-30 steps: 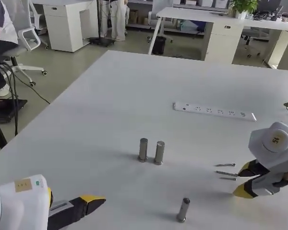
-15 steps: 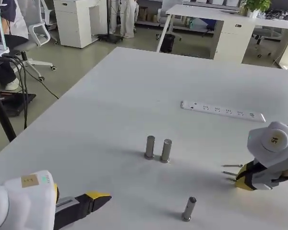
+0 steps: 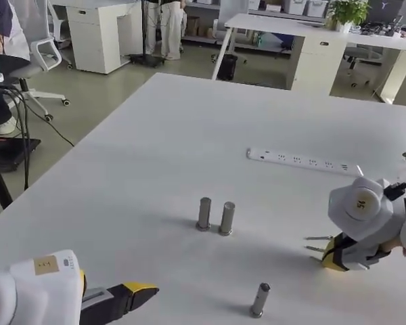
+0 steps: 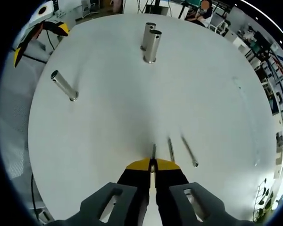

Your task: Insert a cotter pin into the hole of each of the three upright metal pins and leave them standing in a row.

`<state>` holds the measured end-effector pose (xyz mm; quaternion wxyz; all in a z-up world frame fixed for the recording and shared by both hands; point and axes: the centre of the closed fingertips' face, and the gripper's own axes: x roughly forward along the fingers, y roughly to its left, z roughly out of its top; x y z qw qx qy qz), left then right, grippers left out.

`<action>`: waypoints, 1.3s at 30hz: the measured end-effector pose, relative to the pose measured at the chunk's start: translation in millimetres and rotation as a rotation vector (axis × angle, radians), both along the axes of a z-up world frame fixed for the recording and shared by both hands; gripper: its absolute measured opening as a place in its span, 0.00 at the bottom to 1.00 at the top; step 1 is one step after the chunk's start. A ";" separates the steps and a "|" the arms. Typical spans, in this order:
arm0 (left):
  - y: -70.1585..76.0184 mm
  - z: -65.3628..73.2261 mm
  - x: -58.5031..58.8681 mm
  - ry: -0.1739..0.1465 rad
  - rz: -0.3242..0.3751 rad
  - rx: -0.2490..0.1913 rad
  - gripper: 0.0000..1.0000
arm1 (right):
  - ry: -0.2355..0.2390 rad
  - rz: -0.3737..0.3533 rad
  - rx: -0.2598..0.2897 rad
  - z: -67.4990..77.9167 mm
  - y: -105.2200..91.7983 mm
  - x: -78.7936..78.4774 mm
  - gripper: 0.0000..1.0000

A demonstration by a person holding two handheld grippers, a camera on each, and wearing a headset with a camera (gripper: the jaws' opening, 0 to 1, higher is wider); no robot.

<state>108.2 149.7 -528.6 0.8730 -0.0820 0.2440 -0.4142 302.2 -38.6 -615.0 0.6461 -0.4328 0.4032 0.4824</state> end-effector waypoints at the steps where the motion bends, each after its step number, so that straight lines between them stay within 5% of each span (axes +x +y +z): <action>1: -0.8 0.1 -0.3 -0.001 -0.005 0.000 0.86 | -0.003 0.004 0.003 -0.1 -0.1 -0.2 0.00; 16: -1.7 11.6 7.6 -0.039 -0.009 -0.023 0.85 | -0.016 0.044 -0.016 5.3 2.8 -10.2 0.00; 25: -8.1 17.0 11.7 -0.057 -0.056 0.000 0.84 | -0.088 0.062 0.086 42.6 16.5 -31.3 0.00; 39: -16.4 23.8 35.7 -0.071 -0.110 0.021 0.77 | -0.197 0.074 0.208 73.2 23.9 -73.1 0.00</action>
